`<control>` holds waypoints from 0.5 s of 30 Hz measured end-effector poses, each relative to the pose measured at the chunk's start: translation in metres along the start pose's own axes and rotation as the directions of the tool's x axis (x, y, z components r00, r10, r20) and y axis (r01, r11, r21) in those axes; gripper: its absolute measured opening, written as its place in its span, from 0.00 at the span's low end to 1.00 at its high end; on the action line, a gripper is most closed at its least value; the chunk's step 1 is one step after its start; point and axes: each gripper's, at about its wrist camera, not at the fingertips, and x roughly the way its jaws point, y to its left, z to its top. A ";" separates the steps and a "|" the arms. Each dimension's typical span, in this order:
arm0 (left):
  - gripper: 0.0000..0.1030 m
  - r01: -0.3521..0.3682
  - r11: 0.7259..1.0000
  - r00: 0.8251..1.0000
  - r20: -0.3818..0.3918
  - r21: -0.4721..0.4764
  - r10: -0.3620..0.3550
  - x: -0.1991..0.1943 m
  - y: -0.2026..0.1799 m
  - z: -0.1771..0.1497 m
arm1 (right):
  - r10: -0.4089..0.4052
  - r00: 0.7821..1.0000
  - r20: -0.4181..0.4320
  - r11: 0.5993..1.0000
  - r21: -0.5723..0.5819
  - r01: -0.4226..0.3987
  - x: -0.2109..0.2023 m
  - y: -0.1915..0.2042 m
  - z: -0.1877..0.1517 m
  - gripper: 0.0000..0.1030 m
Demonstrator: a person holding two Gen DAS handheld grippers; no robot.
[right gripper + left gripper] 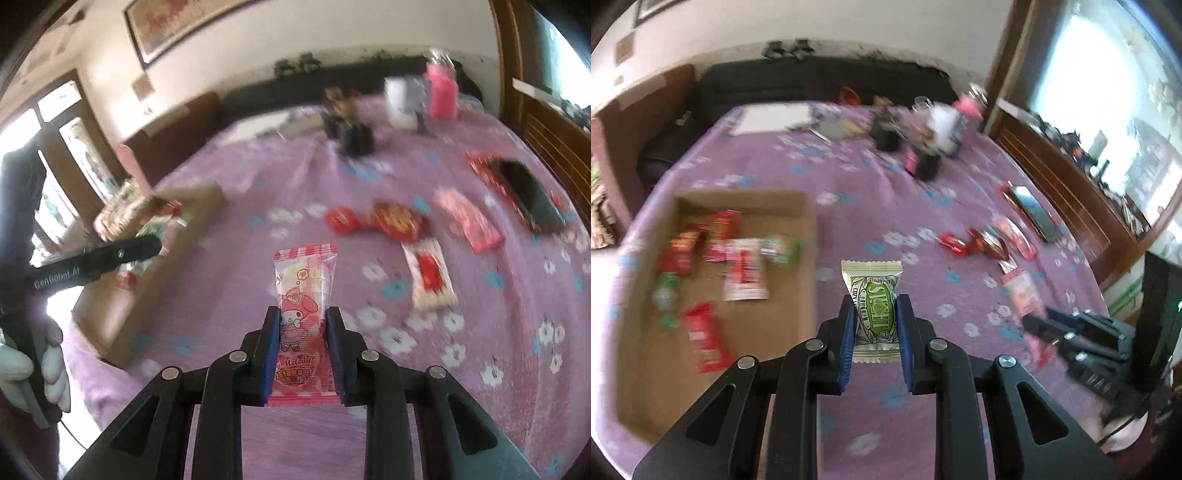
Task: Organize snacks
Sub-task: 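Carry both held snacks over the cardboard box and open both tools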
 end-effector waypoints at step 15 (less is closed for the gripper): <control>0.18 -0.242 0.952 0.969 -0.088 -0.189 0.230 0.005 0.159 -0.026 | 0.206 0.976 -0.069 0.960 -0.181 -0.215 0.044 0.167 0.076 0.24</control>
